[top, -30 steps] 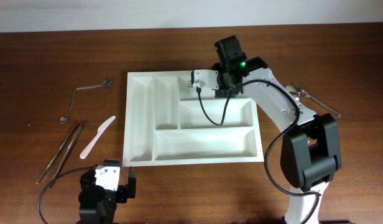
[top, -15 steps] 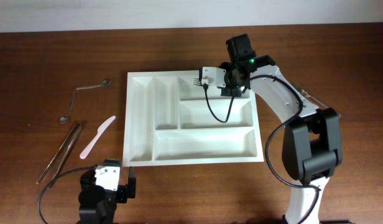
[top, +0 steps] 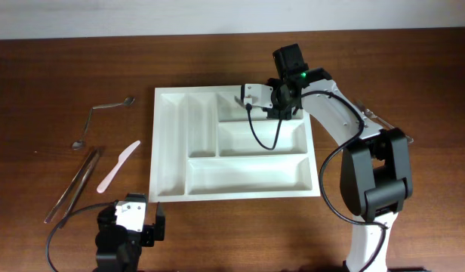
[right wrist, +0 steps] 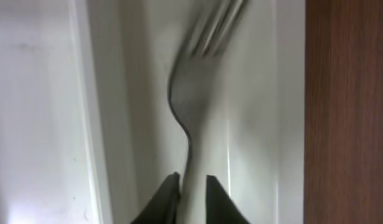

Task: Pack container
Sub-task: 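Lower the fork into the top compartment and open the right gripper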

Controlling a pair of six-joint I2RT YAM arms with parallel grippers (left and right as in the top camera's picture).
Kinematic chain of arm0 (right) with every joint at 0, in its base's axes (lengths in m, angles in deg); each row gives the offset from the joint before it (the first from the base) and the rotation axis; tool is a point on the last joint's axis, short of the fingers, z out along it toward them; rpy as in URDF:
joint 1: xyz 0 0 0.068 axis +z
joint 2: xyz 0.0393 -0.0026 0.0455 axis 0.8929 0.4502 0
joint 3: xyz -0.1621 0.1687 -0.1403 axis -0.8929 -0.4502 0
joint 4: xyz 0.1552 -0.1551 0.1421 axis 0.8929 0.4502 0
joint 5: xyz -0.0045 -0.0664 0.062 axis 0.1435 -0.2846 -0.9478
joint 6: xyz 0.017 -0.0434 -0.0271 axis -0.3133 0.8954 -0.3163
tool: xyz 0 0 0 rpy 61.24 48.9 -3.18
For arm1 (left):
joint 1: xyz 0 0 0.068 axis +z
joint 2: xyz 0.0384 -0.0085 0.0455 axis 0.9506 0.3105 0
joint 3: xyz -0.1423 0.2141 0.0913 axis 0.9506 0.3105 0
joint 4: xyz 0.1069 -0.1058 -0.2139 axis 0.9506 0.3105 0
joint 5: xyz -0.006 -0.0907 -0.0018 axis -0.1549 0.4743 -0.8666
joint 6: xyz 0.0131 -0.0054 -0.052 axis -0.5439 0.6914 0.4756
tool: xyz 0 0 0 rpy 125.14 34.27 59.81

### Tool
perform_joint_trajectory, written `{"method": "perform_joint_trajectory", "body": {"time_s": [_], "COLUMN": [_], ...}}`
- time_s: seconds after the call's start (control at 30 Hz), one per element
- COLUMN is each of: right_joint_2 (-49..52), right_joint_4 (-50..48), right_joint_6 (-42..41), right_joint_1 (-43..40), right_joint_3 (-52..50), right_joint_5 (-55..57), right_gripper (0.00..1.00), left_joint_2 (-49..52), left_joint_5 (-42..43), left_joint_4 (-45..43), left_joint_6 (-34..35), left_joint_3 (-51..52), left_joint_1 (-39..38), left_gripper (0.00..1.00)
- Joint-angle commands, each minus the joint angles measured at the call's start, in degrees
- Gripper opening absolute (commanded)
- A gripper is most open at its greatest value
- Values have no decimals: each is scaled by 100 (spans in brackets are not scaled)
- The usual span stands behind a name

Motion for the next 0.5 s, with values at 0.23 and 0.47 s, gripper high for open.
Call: {"method": "perform_joint_trajectory", "body": {"time_s": [0.23, 0.47], "right_joint_2": [13, -345], "right_joint_4": [-133, -267], "right_joint_6": [-354, -1987], "right_joint_1": [31, 17], "right_joint_3": [103, 636], "right_joint_5": [-138, -111], "right_gripper": [36, 47], "left_joint_2": [-39, -39], "left_joint_5": [-46, -46], "left_joint_4": [13, 13], "left_joint_6": [-74, -74], "left_joint_3": [17, 17], "left_joint_1": [-20, -20], "left_gripper": [99, 99]}}
